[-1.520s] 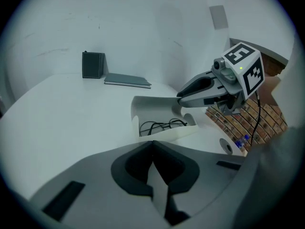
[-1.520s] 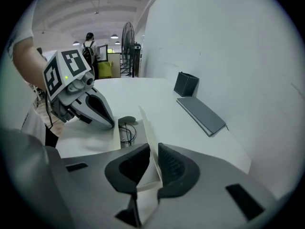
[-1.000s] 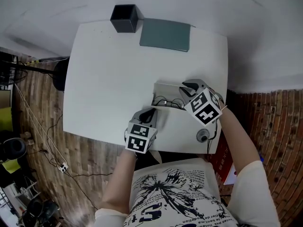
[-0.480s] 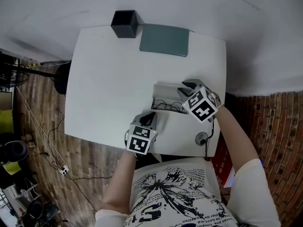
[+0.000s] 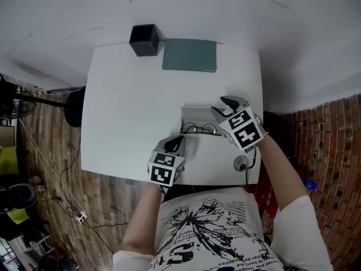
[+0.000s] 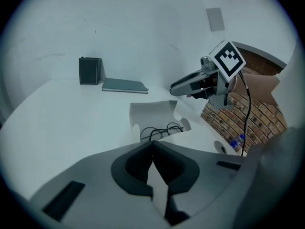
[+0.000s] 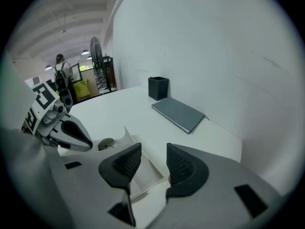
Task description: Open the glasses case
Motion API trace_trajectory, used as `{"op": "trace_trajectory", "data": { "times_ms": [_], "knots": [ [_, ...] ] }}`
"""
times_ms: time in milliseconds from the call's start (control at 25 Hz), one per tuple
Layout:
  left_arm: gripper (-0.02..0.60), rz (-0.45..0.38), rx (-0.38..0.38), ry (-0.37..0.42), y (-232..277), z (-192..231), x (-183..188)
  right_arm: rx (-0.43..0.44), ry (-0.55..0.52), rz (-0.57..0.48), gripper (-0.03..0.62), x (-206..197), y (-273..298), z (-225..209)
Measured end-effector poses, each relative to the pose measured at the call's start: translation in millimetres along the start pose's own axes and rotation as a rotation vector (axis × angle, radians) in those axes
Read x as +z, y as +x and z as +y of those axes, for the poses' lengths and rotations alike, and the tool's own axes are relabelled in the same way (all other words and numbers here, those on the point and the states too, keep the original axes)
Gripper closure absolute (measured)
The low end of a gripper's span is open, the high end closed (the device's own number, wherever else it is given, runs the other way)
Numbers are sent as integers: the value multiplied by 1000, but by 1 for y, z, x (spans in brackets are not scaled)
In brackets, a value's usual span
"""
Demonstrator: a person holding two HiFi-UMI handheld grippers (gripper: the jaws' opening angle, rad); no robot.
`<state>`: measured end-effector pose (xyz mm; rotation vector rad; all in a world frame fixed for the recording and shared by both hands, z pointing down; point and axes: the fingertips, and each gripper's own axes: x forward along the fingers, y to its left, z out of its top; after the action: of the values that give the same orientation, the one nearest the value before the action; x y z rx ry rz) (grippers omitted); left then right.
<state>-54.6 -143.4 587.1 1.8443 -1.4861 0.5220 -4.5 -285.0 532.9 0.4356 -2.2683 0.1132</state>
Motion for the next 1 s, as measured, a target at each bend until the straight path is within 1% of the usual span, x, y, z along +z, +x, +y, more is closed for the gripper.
{"op": "trace_trajectory", "data": {
  "times_ms": [80, 160, 240, 280, 360, 440, 640, 760, 880, 1000],
  "knots": [
    [568, -22, -7, 36, -9, -2, 11, -39, 62, -39, 444, 6, -18, 1],
    [568, -33, -9, 60, -23, -5, 19, -81, 94, -82, 493, 11, -38, 6],
    [568, -55, -15, 74, -38, -11, 28, -120, 95, -142, 558, 17, -60, 14],
    [568, -71, -19, 83, -47, -13, 32, -134, 85, -183, 579, 21, -72, 20],
    [568, -113, -22, 113, -64, -16, 43, -168, 71, -265, 579, 29, -96, 31],
    [568, -163, -23, 144, -82, -18, 57, -216, 86, -324, 580, 33, -116, 39],
    [568, -278, -38, 185, -128, -27, 87, -274, 125, -407, 580, 34, -159, 58],
    [568, -363, -57, 229, -158, -39, 108, -315, 145, -457, 579, 36, -184, 65],
    [569, -461, -64, 280, -192, -52, 126, -330, 161, -523, 580, 40, -208, 76],
    [568, -522, -85, 316, -216, -64, 137, -331, 114, -591, 580, 48, -228, 90]
  ]
}}
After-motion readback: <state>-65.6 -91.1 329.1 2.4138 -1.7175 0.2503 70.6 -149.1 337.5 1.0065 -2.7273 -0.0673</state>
